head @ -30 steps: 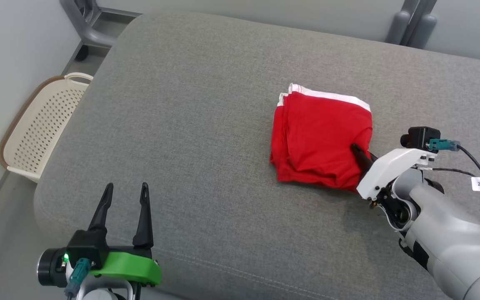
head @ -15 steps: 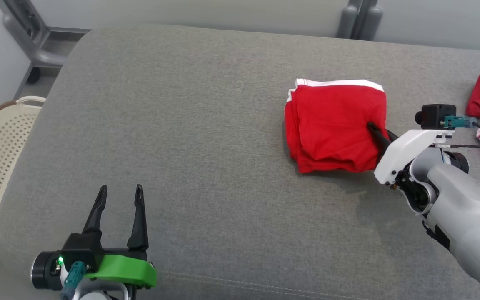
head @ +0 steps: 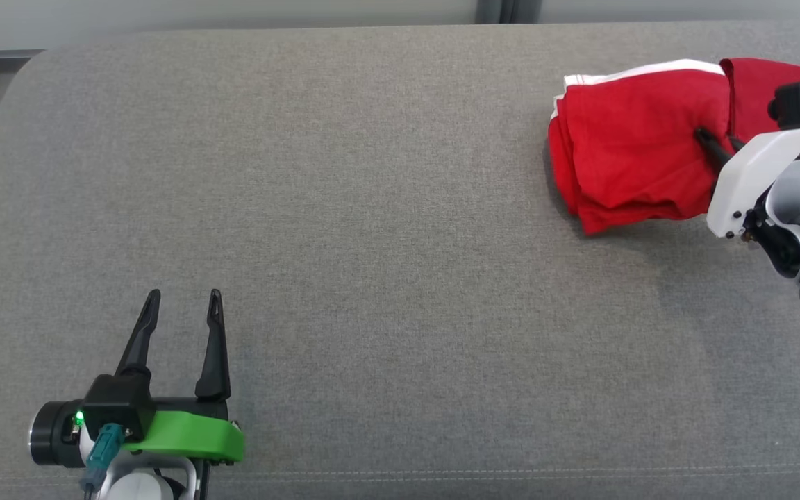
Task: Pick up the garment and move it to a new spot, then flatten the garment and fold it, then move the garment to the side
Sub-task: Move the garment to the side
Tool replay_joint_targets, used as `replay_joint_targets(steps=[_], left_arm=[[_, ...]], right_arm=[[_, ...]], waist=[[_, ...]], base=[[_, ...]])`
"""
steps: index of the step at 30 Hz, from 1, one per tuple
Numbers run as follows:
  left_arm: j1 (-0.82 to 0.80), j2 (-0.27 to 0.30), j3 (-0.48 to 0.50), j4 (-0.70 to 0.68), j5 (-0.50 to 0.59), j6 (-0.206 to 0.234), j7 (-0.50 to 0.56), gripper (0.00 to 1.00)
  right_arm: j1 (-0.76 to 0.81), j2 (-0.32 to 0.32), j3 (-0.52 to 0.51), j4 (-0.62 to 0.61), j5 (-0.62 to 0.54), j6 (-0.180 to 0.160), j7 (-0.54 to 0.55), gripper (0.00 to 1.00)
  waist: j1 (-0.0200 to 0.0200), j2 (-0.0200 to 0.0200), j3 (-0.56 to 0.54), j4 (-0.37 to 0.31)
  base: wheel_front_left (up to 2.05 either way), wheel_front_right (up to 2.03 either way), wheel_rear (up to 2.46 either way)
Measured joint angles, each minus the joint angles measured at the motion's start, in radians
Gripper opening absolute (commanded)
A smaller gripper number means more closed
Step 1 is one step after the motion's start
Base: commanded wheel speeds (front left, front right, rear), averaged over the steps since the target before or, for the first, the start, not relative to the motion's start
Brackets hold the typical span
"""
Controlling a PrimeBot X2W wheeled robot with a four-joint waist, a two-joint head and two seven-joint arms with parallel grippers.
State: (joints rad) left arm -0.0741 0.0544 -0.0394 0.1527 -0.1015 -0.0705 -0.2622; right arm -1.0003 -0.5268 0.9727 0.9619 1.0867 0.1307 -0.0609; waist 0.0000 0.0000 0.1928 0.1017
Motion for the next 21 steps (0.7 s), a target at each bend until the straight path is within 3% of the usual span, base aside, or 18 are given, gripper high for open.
replay_joint_targets(steps=[21], left_arm=[[-0.035, 0.054, 0.050, -0.069, 0.033, -0.018, 0.000, 1.00]], right_arm=[[-0.217, -0.182, 0.083, 0.034, -0.014, 0.000, 0.086, 0.00]], waist=[[0.0000, 0.0000, 0.161, -0.063]], base=[[0.00, 0.00, 0.00]])
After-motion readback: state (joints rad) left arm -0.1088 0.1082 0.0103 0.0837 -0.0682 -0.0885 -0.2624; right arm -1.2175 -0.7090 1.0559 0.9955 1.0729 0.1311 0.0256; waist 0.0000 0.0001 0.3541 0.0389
